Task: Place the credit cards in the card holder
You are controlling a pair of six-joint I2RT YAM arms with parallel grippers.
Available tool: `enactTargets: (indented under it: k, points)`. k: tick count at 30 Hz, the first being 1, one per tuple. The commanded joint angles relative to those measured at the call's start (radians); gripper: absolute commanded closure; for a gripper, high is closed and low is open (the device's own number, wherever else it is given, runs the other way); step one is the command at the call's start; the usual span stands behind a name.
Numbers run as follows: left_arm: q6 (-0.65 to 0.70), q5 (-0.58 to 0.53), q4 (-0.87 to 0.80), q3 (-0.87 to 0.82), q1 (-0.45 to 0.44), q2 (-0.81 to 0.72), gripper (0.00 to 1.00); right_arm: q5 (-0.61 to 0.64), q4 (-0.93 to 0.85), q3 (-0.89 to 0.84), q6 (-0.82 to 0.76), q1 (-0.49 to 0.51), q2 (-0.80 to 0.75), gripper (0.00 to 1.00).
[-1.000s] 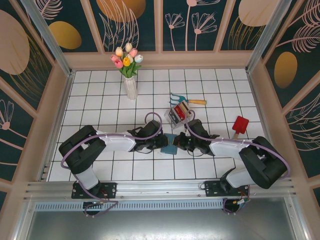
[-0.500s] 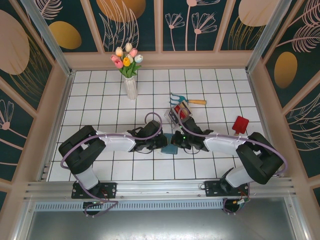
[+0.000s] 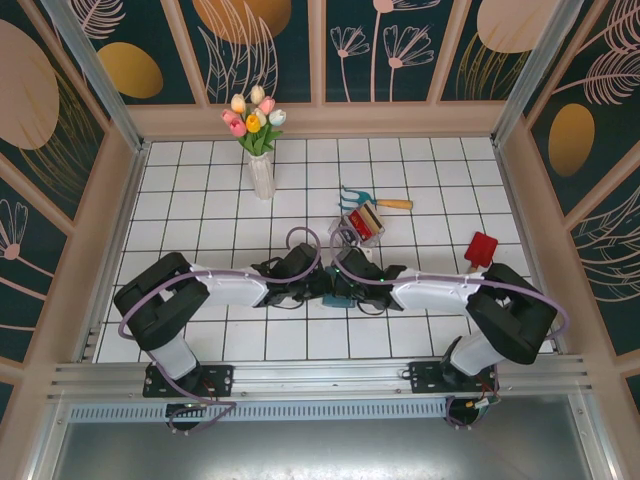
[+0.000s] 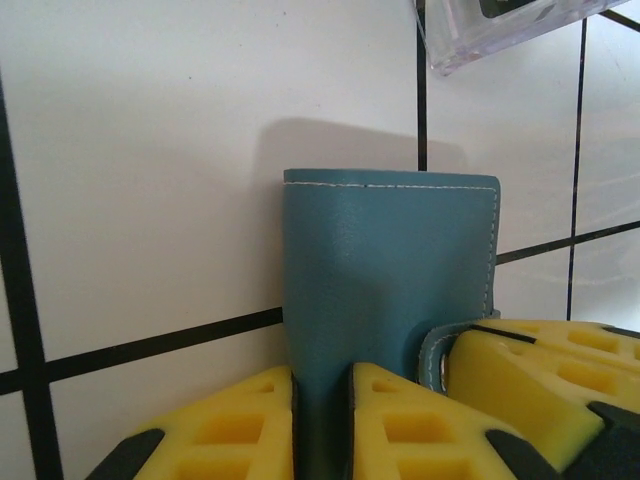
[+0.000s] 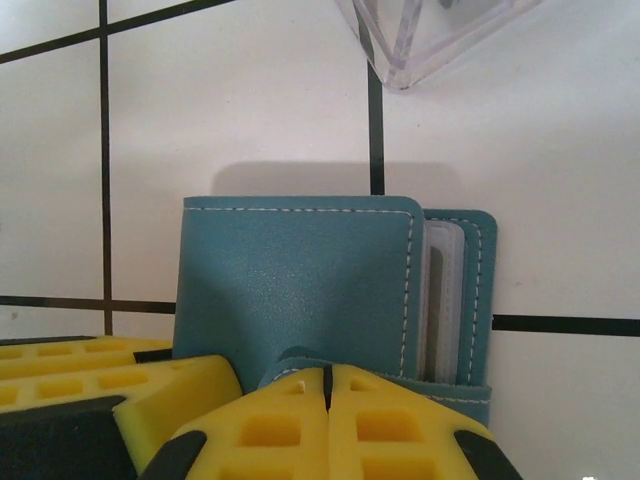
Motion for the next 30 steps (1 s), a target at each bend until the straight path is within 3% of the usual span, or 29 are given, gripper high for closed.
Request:
enactTargets:
  k: [1,11,19,25,30]
  points:
    - [-0.013,0.036,-0.074,-0.047,-0.033,0.010,0.82,-0.039,-0.203,-0.059,0.007,0.051,0.186,1.00]
    - [-0.047,-0.011,-0.052,-0.098,-0.032,-0.046,0.83,-0.051,-0.177,-0.111,0.060,0.155,0.299,1.00]
    - [-0.080,-0.094,-0.079,-0.145,-0.032,-0.112,0.81,0.021,-0.292,-0.028,0.079,0.220,0.408,1.00]
    - [-0.099,-0.136,-0.084,-0.160,-0.032,-0.150,0.80,0.020,-0.242,0.011,0.028,0.141,0.190,1.00]
    - [-0.081,-0.148,-0.091,-0.148,-0.028,-0.170,0.77,-0.095,-0.145,0.090,-0.065,0.004,-0.007,0.92]
